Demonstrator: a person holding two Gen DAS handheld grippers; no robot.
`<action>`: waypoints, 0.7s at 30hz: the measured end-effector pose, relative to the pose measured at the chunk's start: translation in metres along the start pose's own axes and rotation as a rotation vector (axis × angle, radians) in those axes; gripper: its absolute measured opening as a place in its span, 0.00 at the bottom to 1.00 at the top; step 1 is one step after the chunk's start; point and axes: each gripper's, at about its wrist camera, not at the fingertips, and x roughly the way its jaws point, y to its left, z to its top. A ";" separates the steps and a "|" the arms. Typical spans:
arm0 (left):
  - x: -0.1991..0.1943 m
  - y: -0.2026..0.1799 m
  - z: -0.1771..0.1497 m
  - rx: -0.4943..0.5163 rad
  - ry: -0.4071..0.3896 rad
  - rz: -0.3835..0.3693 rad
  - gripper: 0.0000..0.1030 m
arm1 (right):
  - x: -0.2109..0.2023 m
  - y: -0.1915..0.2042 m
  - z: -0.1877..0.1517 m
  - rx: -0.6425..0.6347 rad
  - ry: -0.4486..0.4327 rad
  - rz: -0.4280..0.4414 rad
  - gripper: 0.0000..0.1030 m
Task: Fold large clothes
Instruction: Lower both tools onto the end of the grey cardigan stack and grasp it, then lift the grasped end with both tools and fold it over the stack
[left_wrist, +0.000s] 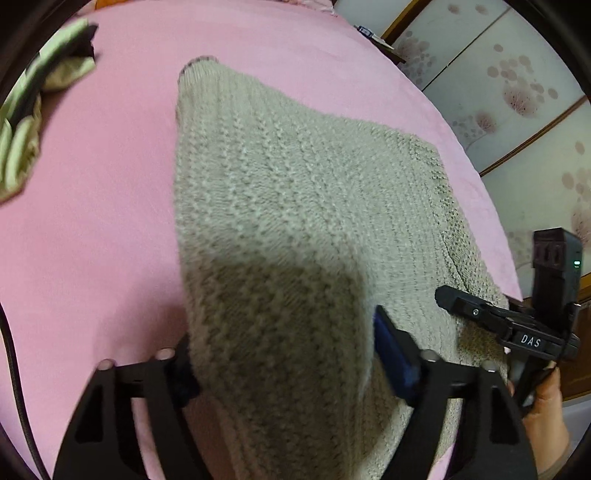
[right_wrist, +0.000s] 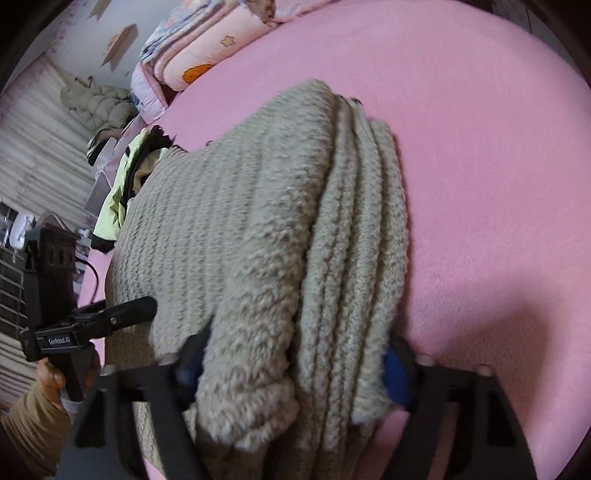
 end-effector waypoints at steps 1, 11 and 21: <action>-0.006 -0.002 0.000 0.009 -0.011 0.014 0.59 | -0.003 0.006 0.000 -0.019 -0.010 -0.023 0.54; -0.088 -0.025 -0.015 0.126 -0.061 0.082 0.51 | -0.062 0.070 -0.024 -0.070 -0.113 -0.079 0.43; -0.217 0.052 -0.032 0.131 -0.060 0.115 0.51 | -0.082 0.188 -0.039 -0.118 -0.118 0.044 0.43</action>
